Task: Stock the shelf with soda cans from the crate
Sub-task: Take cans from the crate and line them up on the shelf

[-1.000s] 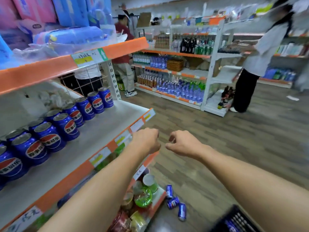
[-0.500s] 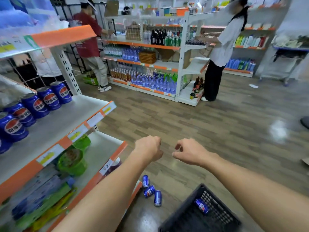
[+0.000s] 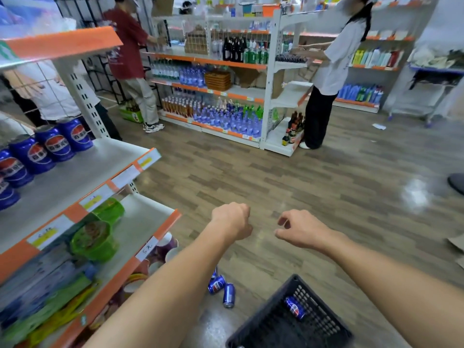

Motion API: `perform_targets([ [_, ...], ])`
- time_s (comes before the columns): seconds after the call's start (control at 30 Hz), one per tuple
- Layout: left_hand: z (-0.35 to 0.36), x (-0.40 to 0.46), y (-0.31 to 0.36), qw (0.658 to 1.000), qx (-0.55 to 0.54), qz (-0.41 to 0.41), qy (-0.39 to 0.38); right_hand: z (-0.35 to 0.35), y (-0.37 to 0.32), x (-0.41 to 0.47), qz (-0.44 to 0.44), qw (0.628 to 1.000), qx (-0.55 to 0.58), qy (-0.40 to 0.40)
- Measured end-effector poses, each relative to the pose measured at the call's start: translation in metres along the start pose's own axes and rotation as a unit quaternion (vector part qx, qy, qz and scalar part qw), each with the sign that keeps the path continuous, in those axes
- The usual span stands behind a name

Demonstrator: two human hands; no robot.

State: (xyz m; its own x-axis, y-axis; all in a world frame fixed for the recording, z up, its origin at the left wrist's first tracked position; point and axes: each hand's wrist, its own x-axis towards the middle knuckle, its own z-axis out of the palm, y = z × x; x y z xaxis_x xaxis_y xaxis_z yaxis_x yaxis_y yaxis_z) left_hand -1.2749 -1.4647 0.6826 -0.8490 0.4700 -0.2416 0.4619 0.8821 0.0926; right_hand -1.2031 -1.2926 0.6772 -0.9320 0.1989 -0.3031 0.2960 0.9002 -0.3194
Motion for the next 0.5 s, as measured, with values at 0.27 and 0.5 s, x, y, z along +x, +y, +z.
perform_targets([
  [0.27,0.019,0.027,0.043,0.991,-0.04,-0.127,0.0,-0.015,0.038,0.065,-0.116,0.989,-0.061,-0.069],
  [0.5,0.057,0.0,0.096,0.961,-0.101,-0.258,0.0,-0.019,0.066,0.072,-0.246,0.952,-0.126,-0.13],
])
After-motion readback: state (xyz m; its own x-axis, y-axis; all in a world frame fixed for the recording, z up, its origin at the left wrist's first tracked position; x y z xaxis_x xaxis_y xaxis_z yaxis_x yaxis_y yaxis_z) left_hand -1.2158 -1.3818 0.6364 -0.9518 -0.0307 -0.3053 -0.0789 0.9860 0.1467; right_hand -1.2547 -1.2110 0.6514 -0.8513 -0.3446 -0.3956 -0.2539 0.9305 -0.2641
